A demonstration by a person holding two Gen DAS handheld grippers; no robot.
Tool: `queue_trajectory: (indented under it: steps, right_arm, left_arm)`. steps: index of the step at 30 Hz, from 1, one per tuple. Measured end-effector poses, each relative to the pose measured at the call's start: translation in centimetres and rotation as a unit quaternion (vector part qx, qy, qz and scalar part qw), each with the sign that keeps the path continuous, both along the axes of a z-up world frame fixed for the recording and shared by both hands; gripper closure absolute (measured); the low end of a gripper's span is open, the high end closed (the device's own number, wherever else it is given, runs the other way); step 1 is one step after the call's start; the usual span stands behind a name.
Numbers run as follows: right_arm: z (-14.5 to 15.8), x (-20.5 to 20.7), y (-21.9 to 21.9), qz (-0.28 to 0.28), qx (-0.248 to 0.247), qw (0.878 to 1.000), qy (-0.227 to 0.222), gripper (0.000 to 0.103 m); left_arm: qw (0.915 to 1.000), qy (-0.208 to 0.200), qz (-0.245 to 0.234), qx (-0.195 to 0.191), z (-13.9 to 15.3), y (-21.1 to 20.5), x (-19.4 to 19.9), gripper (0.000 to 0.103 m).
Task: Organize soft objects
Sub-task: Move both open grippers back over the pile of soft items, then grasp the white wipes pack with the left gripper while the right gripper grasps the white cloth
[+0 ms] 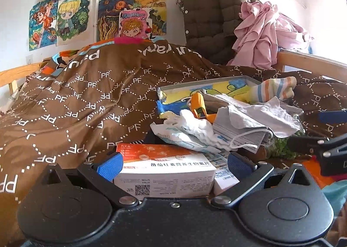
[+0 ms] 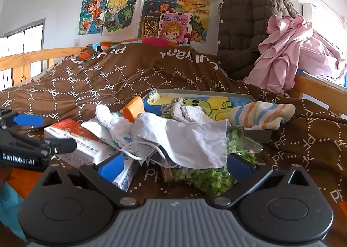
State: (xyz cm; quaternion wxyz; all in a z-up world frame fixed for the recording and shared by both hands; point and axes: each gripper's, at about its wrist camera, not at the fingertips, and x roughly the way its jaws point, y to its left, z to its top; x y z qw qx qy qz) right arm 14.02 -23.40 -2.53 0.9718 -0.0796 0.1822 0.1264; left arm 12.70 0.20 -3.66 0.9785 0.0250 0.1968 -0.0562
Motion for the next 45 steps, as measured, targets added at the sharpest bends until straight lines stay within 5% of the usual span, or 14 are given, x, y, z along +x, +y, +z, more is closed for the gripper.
queue_trajectory:
  steps: [20,32,41,45]
  right_arm:
    - [-0.2,0.3,-0.3,-0.010,0.014,1.000,-0.013,0.000]
    - [-0.2,6.1,0.3,0.039,0.040,0.998,-0.015,0.000]
    - [-1.1,8.6,1.2,0.072,0.060,0.996,0.011,0.025]
    - [-1.6,9.0,1.1,0.072,0.067,0.995,0.031,0.045]
  left_arm:
    - [0.9993,-0.019,0.019,-0.026,1.6,0.1,1.8,0.001]
    - [0.9984,-0.001,-0.028,-0.049,2.7,-0.5,5.7,0.001]
    - [0.9906,0.051,-0.038,-0.121,1.8,-0.4,9.6,0.026]
    - [0.9882,0.075,-0.031,-0.130,1.1,-0.6,10.6,0.053]
